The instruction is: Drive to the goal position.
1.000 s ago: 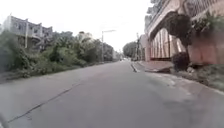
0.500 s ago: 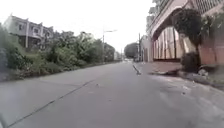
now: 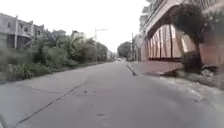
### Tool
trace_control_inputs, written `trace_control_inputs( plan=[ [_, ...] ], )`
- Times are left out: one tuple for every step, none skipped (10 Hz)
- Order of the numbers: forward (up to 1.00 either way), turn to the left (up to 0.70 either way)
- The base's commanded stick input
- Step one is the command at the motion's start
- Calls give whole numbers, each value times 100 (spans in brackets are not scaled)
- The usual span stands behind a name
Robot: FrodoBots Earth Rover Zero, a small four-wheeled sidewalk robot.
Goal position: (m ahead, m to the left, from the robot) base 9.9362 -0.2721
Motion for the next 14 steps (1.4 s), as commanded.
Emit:
trace_control_inputs(
  plan=[
    [100,0],
    [100,0],
    [100,0],
    [100,0],
    [100,0],
    [100,0],
    [100,0],
    [100,0],
    [100,0],
    [100,0],
    [100,0],
    [100,0],
    [100,0],
    [100,-4]
  ],
)
